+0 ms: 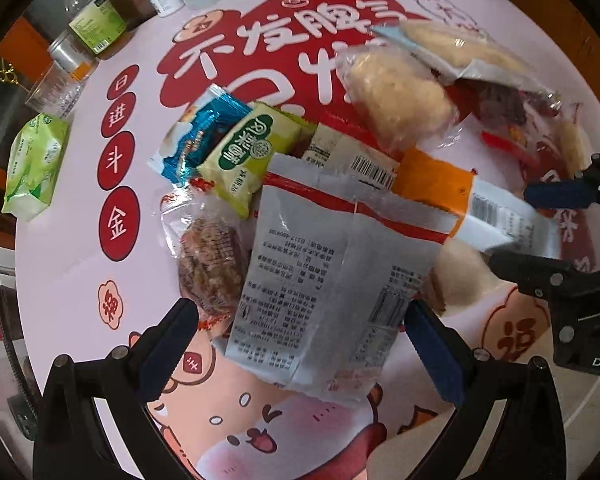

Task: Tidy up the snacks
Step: 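Grasp the orange-and-white bar with the right gripper while the left grasps the grey printed bag, then lower both snacks into the white tray and open both grippers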

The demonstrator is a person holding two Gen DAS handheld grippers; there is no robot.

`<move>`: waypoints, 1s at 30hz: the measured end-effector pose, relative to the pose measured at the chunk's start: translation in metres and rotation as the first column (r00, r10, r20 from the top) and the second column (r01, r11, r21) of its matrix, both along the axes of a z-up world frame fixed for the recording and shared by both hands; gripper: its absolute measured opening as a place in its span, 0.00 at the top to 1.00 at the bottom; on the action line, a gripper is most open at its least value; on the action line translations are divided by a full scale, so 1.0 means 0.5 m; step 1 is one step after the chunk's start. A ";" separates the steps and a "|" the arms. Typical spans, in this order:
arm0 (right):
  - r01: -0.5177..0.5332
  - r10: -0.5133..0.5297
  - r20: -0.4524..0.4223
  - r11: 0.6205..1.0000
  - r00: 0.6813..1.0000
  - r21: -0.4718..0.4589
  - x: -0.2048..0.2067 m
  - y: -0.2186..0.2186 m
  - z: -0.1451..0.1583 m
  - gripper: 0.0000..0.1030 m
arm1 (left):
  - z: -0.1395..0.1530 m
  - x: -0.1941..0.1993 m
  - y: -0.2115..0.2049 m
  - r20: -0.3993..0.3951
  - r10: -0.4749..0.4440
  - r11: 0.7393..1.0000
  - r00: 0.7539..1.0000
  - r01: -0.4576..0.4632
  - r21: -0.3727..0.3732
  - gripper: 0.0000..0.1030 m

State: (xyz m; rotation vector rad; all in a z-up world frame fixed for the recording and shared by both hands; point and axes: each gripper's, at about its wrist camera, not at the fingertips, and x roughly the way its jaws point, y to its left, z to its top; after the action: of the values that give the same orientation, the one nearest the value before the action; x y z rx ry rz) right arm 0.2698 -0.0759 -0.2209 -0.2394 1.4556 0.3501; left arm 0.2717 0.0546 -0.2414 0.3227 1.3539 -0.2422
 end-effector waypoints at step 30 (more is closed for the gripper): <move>0.069 -0.095 0.173 0.986 0.980 0.153 -0.076 -0.034 0.165 0.63 | 0.137 -0.055 0.009 0.119 0.032 0.999 0.992 -0.029 -0.025 0.54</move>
State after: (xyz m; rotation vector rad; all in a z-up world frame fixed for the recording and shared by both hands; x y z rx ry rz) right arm 0.2317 -0.0931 -0.1383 -0.0894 1.2512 0.3571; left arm 0.2440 0.0592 -0.1731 0.2924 1.2367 -0.2095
